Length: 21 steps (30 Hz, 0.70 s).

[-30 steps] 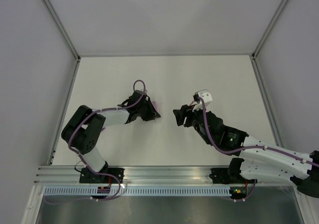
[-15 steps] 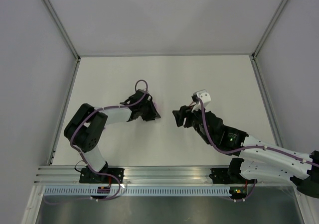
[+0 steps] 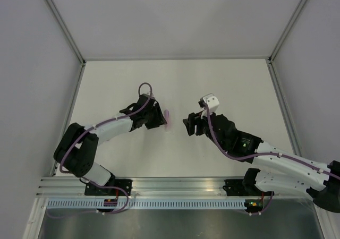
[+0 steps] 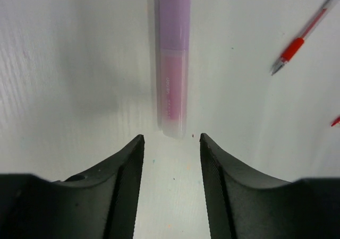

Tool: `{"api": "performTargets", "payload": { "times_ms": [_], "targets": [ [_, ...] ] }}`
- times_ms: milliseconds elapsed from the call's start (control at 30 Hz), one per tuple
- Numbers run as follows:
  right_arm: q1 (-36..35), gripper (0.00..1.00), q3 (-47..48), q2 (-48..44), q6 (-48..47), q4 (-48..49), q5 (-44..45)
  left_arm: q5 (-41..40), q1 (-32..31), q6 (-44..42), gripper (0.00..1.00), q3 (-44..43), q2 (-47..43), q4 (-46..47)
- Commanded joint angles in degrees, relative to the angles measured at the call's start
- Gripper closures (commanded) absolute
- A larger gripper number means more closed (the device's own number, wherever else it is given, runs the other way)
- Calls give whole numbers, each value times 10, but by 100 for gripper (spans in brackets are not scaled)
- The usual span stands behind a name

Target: Insert the pens into the pen caps

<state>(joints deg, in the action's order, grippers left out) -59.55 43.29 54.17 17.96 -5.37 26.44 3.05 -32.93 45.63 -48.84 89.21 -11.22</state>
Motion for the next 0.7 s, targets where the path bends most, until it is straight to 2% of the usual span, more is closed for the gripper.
{"api": "performTargets", "payload": {
  "times_ms": [0, 67, 100, 167, 233, 267, 300, 367, 433, 500, 567, 600, 633, 667],
  "targets": [
    [35, 30, 61, 39, -59, -40, -48, 17, -2, -47, 47, 4, -74, -16],
    [66, 30, 85, 64, -105, -64, -80, 57, -2, -62, 43, 11, -106, -8],
    [106, 30, 108, 91, -123, -69, -99, 67, -2, -76, 39, 13, -141, -7],
    [150, 29, 131, 132, -159, -74, -175, 88, -2, -86, 34, 25, -179, -4],
    [200, 29, 158, 161, -167, -27, -207, 95, -2, -99, 21, 47, -230, 14],
    [216, 28, 171, 194, -173, -12, -210, 102, -2, -108, 7, 54, -244, 20],
    [225, 27, 194, 210, -212, -4, -221, 105, -2, -112, 4, 59, -264, 24],
    [246, 25, 212, 239, -296, -29, -316, 121, -2, -120, 1, 73, -280, 28],
    [254, 23, 232, 255, -413, -78, -331, 130, -2, -135, 0, 94, -308, 38],
    [275, 22, 255, 289, -472, -113, -310, 126, -2, -148, 0, 114, -329, 51],
    [299, 22, 262, 316, -550, -160, -314, 87, -2, -140, 0, 157, -369, 84],
    [307, 23, 279, 327, -586, -188, -363, 74, -1, -135, 0, 176, -385, 104],
    [312, 25, 289, 338, -652, -244, -378, 48, -1, -126, 0, 196, -414, 109],
    [319, 27, 299, 364, -676, -264, -382, 41, -1, -126, 0, 196, -427, 102]
  ]
}}
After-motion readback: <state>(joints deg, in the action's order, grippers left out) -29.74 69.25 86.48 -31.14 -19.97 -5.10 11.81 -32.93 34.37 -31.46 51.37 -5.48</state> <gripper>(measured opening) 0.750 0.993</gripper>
